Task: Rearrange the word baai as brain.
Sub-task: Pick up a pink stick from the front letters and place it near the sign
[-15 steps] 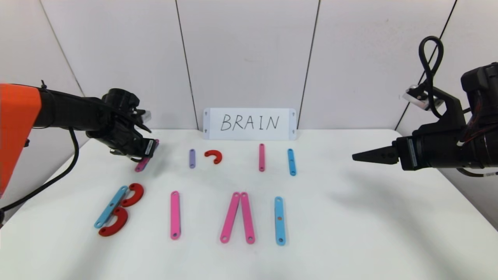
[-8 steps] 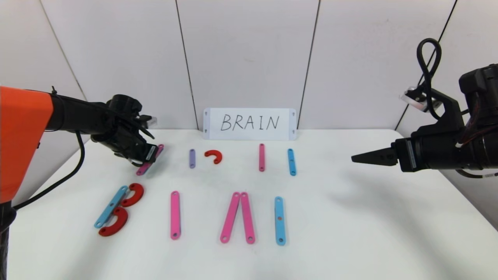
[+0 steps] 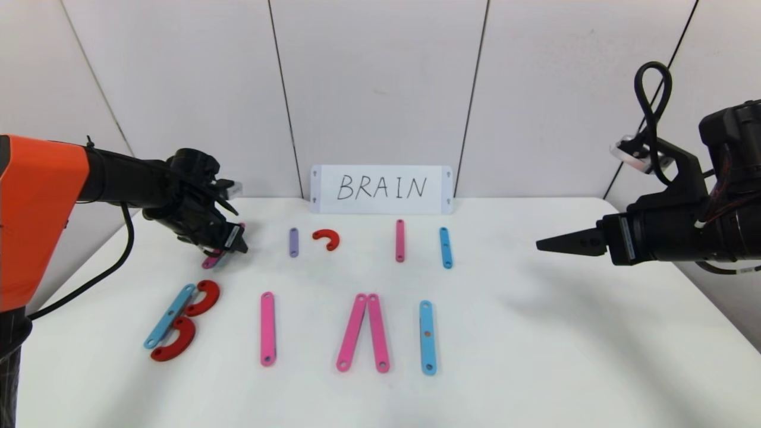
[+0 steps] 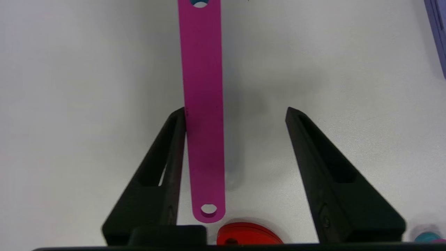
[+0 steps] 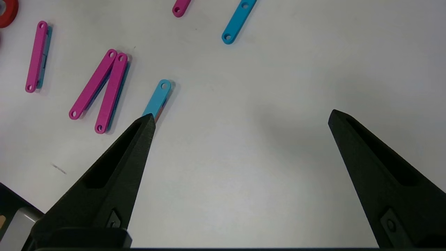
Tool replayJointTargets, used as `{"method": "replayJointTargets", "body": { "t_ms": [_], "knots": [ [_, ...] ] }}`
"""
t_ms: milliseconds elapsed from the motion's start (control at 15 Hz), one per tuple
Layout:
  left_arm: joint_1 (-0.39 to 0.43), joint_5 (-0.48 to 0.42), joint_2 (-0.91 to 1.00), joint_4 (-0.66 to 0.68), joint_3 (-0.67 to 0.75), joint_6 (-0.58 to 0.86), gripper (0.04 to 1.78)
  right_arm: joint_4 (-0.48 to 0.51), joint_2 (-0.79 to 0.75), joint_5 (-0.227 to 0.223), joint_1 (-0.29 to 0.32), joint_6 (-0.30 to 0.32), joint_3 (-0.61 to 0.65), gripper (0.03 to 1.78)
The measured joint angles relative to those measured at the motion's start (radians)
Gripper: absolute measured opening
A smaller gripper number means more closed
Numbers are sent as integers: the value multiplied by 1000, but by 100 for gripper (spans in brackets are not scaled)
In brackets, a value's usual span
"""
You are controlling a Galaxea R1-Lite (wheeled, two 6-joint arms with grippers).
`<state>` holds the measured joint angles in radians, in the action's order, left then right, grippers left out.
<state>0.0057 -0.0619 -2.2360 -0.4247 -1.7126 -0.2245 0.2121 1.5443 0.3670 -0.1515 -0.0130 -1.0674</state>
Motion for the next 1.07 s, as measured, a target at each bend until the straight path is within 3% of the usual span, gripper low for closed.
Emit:
{"method": "replayJointTargets", "body": {
  "t_ms": [133,333,1067],
  "knots": [
    [0,-1,-3,0,-2,1,144,0,0,0,-1,0,1,174],
    [-1,-3,-5,1,-3,3,170,0,1,0,-1,-2,1,174],
    [-2,-33,3,1,-4,15,175,0,1,0,-1,-2,3,174]
  ]
}}
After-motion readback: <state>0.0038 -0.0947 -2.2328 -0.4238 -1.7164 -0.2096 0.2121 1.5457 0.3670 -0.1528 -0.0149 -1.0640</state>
